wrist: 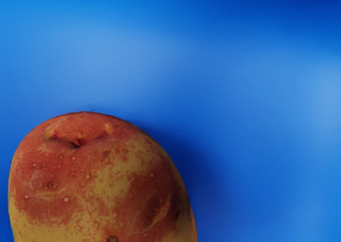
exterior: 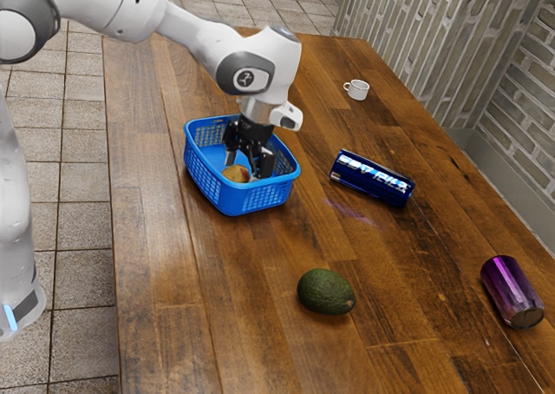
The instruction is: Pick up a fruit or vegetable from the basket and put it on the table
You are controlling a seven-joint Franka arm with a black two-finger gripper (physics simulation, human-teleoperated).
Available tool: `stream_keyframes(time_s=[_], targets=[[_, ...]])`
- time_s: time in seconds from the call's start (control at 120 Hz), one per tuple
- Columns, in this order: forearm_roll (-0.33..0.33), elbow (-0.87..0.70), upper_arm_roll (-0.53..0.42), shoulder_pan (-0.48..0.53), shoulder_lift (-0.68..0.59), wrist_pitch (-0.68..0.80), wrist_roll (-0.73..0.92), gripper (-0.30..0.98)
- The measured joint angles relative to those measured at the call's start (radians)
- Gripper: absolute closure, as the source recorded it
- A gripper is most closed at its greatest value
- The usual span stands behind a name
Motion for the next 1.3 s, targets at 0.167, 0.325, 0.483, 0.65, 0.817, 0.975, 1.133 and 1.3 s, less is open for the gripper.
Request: stream_keyframes(time_s=[0.167, 0.325, 0.483, 0.65, 0.817, 0.975, 1.133, 1.3], targets=[[-0.006, -0.001, 0.001, 0.005, 0.008, 0.006, 0.0, 0.0], [-0.007, -0.001, 0.001, 0.011, 0.026, 0.02, 0.0, 0.0], [-0.006, 0.0, 0.001, 0.013, 0.046, 0.031, 0.001, 0.0], [-0.006, 0.0, 0.001, 0.012, 0.063, 0.036, 0.001, 0.01], [-0.009, 0.0, 0.001, 0.014, 0.066, 0.037, 0.0, 0.23], [-0.01, 0.001, 0.0, 0.014, 0.047, 0.035, -0.004, 0.37], [-0.009, 0.052, -0.002, 0.012, -0.053, 0.004, -0.007, 0.37], [0.016, 0.351, -0.01, 0.005, -0.04, -0.118, -0.009, 0.38]])
